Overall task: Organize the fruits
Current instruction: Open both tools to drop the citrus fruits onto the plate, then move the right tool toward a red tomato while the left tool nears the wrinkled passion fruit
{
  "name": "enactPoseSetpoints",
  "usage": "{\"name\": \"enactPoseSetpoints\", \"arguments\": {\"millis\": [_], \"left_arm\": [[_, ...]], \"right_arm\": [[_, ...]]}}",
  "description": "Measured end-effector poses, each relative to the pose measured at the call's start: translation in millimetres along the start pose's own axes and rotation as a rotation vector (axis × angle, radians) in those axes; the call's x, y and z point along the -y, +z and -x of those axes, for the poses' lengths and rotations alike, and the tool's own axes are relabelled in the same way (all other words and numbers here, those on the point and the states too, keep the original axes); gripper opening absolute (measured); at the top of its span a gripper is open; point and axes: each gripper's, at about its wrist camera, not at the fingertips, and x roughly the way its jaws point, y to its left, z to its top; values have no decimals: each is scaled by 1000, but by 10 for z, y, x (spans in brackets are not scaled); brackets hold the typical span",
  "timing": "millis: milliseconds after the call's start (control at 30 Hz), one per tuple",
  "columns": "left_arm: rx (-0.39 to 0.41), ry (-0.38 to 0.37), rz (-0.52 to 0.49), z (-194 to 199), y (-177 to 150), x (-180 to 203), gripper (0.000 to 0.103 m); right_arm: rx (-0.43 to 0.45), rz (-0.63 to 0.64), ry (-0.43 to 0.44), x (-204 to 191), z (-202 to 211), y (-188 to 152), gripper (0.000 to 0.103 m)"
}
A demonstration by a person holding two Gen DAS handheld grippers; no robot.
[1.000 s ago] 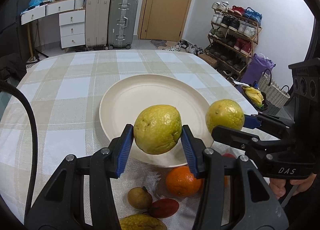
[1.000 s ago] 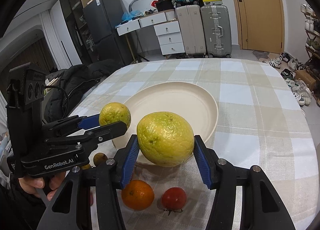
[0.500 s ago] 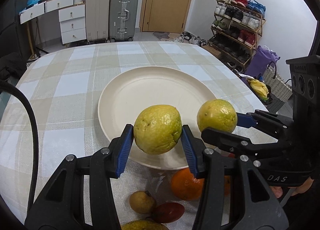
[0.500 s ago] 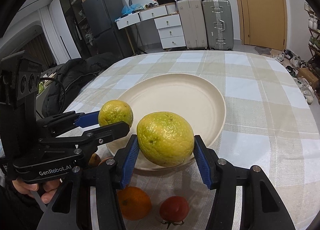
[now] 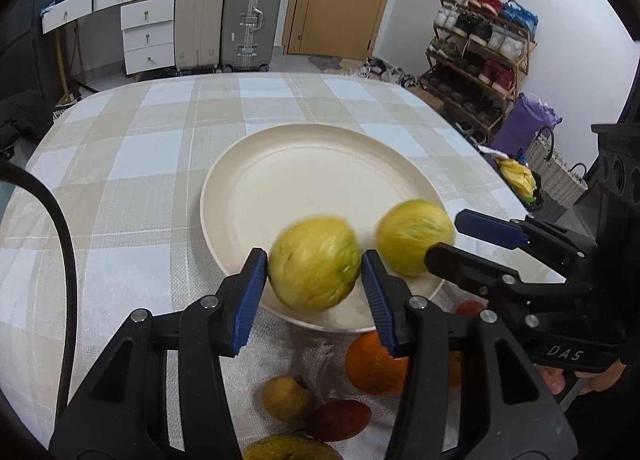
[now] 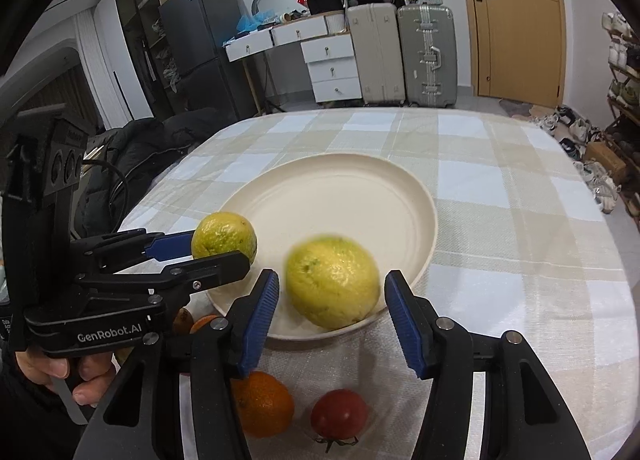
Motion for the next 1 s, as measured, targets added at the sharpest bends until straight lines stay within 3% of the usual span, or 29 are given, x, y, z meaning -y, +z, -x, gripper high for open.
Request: {"name": "enactPoseSetpoints", "arguments": {"millis": [133,233,267,600,767,1000], "left_arm": [[50,-27,-2,186,-1,-7,51],[106,-15,-6,405,-31,-3,74],[125,-13,-5,482,-46,-7,79],[203,25,-10,1122,-295,-86,85],[210,28,8,1329,-468,-123,98],[216,38,15,1507,-666,-162,99]], "right_arm": [[32,-2,-15,29,174,-2,83],[60,-13,-18,57,327,-28,99],[62,-21,-15,70,366,-39,101],[68,-13,20,25,624,-199,103],[58,14,10,-80,688,-255,103],[40,49,9,-170,713,-355,103]]}}
